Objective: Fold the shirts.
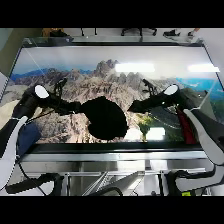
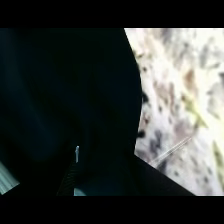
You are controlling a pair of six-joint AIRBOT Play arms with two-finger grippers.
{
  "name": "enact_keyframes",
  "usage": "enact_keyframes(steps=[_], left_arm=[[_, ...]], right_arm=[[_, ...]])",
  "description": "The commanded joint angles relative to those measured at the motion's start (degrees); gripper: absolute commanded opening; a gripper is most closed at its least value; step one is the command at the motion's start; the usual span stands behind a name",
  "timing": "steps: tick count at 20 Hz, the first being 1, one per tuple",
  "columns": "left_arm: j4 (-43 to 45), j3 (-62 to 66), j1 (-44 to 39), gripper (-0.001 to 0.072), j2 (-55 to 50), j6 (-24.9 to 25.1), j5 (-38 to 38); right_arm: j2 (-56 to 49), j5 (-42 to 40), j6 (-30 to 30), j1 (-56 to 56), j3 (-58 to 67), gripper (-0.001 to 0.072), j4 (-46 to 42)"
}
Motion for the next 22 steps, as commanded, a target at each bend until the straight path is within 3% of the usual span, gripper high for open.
enact_keyframes(steps=[1, 4, 6, 11, 12, 13, 14, 15, 18, 20, 22], left_arm=[[-1.6, -2.8, 0.5, 0.0698, -4.5, 1.5, 6.6], [-1.6, 1.5, -0.5, 0.0696, -9.7, 2.0, 6.8], [-1.6, 5.3, -1.8, 0.0519, -12.7, 2.0, 7.4], [-1.5, 11.7, -3.5, 0.0521, -18.3, 1.8, 7.3], [-1.6, 12.3, -3.5, 0.0520, -19.1, 1.8, 7.4], [-1.6, 12.7, -3.5, 0.0492, -19.6, 1.7, 7.3], [-1.6, 13.3, -3.5, 0.0292, -20.1, 1.7, 7.1], [-1.6, 13.7, -3.5, 0.0175, -20.0, 1.8, 7.2], [-1.6, 16.3, -3.5, 0.0174, -20.0, 1.8, 7.6], [-1.6, 18.0, -3.5, 0.0023, -20.0, 1.8, 6.8], [-1.6, 19.9, -3.5, 0.0023, -19.3, 1.8, 5.6]], right_arm=[[-6.4, -4.8, -2.7, 3.5, 0.0, 0.0326, 2.4], [-7.6, -5.8, -4.0, 4.0, 0.1, 0.0326, 3.9], [-7.6, -6.9, -4.0, 4.3, 0.2, 0.0325, 4.0], [-8.3, -9.0, -4.4, 5.1, 0.2, 0.0321, 4.0], [-8.7, -8.9, -4.4, 5.4, 0.2, 0.0287, 4.0], [-8.9, -8.9, -5.2, 5.6, 0.2, 0.0175, 4.1], [-8.9, -8.9, -5.6, 5.7, 0.2, 0.0110, 4.1], [-8.9, -8.9, -5.7, 5.6, 0.3, 0.0085, 4.1], [-8.3, -8.9, -5.7, 5.6, 0.5, 0.0026, 4.0], [-7.4, -8.9, -5.7, 5.4, 0.5, 0.0025, 4.0], [-5.8, -8.9, -6.5, 5.2, 0.9, 0.0025, 3.9]])
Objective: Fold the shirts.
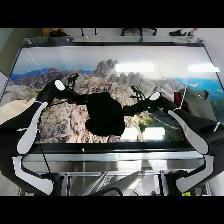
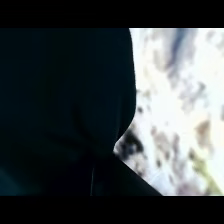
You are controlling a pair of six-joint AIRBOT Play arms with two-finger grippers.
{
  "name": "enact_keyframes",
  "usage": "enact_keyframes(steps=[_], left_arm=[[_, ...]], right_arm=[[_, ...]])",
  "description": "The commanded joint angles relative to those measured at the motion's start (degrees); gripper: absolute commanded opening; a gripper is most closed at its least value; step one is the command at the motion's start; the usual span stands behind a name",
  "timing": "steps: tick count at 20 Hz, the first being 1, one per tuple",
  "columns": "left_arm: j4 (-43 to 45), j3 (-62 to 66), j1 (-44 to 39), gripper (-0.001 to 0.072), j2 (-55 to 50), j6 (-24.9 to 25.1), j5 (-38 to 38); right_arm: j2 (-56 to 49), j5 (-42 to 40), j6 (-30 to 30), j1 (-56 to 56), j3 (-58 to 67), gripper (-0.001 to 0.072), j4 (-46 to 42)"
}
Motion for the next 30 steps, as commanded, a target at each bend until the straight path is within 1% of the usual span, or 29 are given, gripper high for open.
enact_keyframes(steps=[1, 3, 5, 7, 11, 13, 15, 18, 21, 24, 26, 28, 29, 30], left_arm=[[0.0, 3.3, 0.0, 0.0022, 1.3, 0.0, -1.4], [0.0, 5.7, 0.0, 0.0022, 4.0, 0.0, -2.4], [0.0, 9.3, 0.0, 0.0021, 8.2, 0.0, -4.4], [-0.5, 15.2, -0.1, 0.0022, 14.0, 0.0, -7.1], [-7.7, 30.0, -0.2, 0.0022, 28.0, 0.1, -11.4], [-6.8, 36.8, -2.3, 0.0021, 34.8, 0.1, -13.1], [-6.9, 39.4, -4.5, 0.0021, 40.8, -0.1, -12.8], [-6.2, 34.5, -6.2, 0.0021, 48.6, -0.1, -9.7], [-2.2, 25.1, -6.1, 0.0021, 51.2, -1.6, -9.2], [-0.8, 15.7, -6.1, 0.0022, 47.4, -1.6, -9.3], [-0.8, 10.4, -6.1, 0.0022, 42.1, -1.4, -9.1], [-0.8, 5.8, -6.1, 0.0022, 35.6, 0.4, -8.3], [-0.8, 3.6, -6.0, 0.0022, 31.9, 1.4, -7.8], [-0.8, 1.9, -6.0, 0.0023, 28.5, 2.4, -7.3]], right_arm=[[2.5, 0.0, -0.7, -0.6, 1.1, 0.0025, 0.1], [4.7, 0.0, -0.7, -1.6, 3.8, 0.0025, 0.1], [7.3, 1.8, -0.7, -2.8, 9.2, 0.0025, 0.2], [10.3, 5.5, -0.8, -3.1, 17.8, 0.0025, 0.1], [17.4, 12.2, -0.8, -3.1, 39.4, 0.0025, -0.5], [21.2, 14.0, -0.8, -3.1, 48.0, 0.0025, -2.3], [25.2, 14.0, -0.8, -3.1, 52.5, 0.0025, -6.0], [29.9, 14.1, 0.2, -3.1, 52.8, 0.0025, -12.7], [28.3, 17.1, 3.1, -3.1, 51.0, 0.0025, -16.7], [22.5, 19.7, 3.2, -3.1, 44.4, 0.0025, -16.0], [17.9, 19.7, 3.4, -3.1, 38.7, 0.0025, -16.0], [12.5, 19.4, 3.4, -3.1, 33.1, 0.0026, -16.0], [9.7, 18.9, 3.5, -3.1, 30.7, 0.0063, -16.0], [6.4, 18.3, 4.1, -3.1, 28.6, 0.0278, -16.0]])
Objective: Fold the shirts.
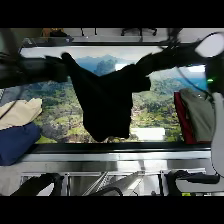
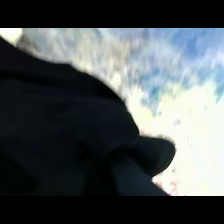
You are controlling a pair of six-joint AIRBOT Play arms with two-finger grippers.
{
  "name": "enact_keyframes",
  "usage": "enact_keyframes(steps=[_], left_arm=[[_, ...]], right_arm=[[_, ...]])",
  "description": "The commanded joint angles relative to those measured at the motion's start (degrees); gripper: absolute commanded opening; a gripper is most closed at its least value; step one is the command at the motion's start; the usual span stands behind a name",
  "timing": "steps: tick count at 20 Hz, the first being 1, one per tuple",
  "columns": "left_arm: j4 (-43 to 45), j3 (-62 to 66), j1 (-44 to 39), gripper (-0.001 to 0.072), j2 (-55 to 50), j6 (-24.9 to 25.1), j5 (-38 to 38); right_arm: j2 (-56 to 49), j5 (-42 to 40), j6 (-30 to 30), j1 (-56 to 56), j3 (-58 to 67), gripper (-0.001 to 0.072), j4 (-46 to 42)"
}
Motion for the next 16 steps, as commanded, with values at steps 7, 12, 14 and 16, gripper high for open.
enact_keyframes(steps=[7, 12, 14, 16], left_arm=[[-0.3, -5.9, 10.3, 0.0699, -23.1, 1.9, -5.6], [-2.6, -18.6, 16.4, 0.0698, -16.6, 0.9, -15.8], [-9.1, -30.9, 15.3, 0.0698, -11.3, 2.4, -11.4], [-15.3, -42.2, 11.7, 0.0698, -6.9, 3.5, -3.7]], right_arm=[[-16.0, -0.5, 1.5, -4.4, -7.4, 0.0446, -0.2], [-13.7, 5.5, 1.7, -12.5, -8.6, 0.0440, -0.2], [-13.7, 6.9, 1.7, -13.5, -12.0, 0.0440, -0.2], [-13.7, 6.3, 1.4, -13.5, -15.6, 0.0440, -0.2]])
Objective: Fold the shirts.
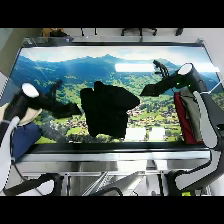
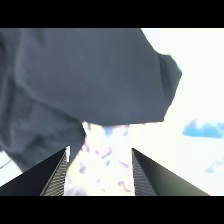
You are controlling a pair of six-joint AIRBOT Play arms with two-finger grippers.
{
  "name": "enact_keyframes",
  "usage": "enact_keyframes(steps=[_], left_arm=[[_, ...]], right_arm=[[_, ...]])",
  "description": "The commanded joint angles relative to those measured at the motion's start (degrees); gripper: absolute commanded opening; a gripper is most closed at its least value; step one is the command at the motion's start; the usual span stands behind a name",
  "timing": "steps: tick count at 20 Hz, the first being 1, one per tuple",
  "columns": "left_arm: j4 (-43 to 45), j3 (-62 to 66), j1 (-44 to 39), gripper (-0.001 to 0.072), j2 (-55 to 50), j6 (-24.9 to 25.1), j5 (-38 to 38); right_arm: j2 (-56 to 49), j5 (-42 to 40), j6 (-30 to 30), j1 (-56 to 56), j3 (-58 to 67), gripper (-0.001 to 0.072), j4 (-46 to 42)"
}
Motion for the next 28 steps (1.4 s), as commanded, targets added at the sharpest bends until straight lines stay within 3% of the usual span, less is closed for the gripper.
enact_keyframes(steps=[1, 7, 10, 13, 15, 17, 22, 24, 27, 28], left_arm=[[-10.0, -18.2, -4.4, 0.0698, 7.0, 1.4, 9.7], [-13.6, -29.0, -18.5, 0.0698, 6.7, -0.6, 31.0], [-14.2, -24.9, -18.6, 0.0687, 1.8, -0.6, 33.1], [-13.9, -19.5, -16.2, 0.0447, -2.8, -0.5, 31.1], [-13.9, -16.7, -15.0, 0.0218, -4.2, -0.5, 30.1], [-13.9, -14.0, -13.8, 0.0037, -4.1, 0.5, 28.6], [-13.8, -8.7, -9.6, 0.0023, -4.1, 2.7, 17.4], [-13.8, -8.5, -8.4, 0.0023, -4.1, 2.7, 16.7], [-13.9, -8.5, -7.5, 0.0023, -4.1, 3.0, 15.9], [-13.8, -8.5, -7.5, 0.0023, -4.1, 3.1, 15.8]], right_arm=[[-0.2, 0.7, -0.6, -1.3, -4.7, 0.0440, 0.2], [-1.5, -7.1, -1.3, -1.3, -5.3, 0.0440, 1.1], [-2.8, -8.1, -1.9, -1.3, -5.3, 0.0440, 1.6], [-4.5, -8.3, -2.0, -1.3, -5.3, 0.0441, 1.8], [-6.1, -8.4, -2.8, -1.3, -5.3, 0.0440, 3.3], [-7.7, -9.0, -3.8, -1.3, -5.3, 0.0440, 5.0], [-11.2, -11.1, -8.1, -1.3, -5.3, 0.0440, 11.7], [-12.4, -11.8, -11.5, -1.3, -5.3, 0.0440, 17.3], [-13.8, -14.6, -11.8, -1.0, -5.2, 0.0429, 21.2], [-14.1, -14.1, -12.6, -0.9, -5.2, 0.0311, 22.6]])
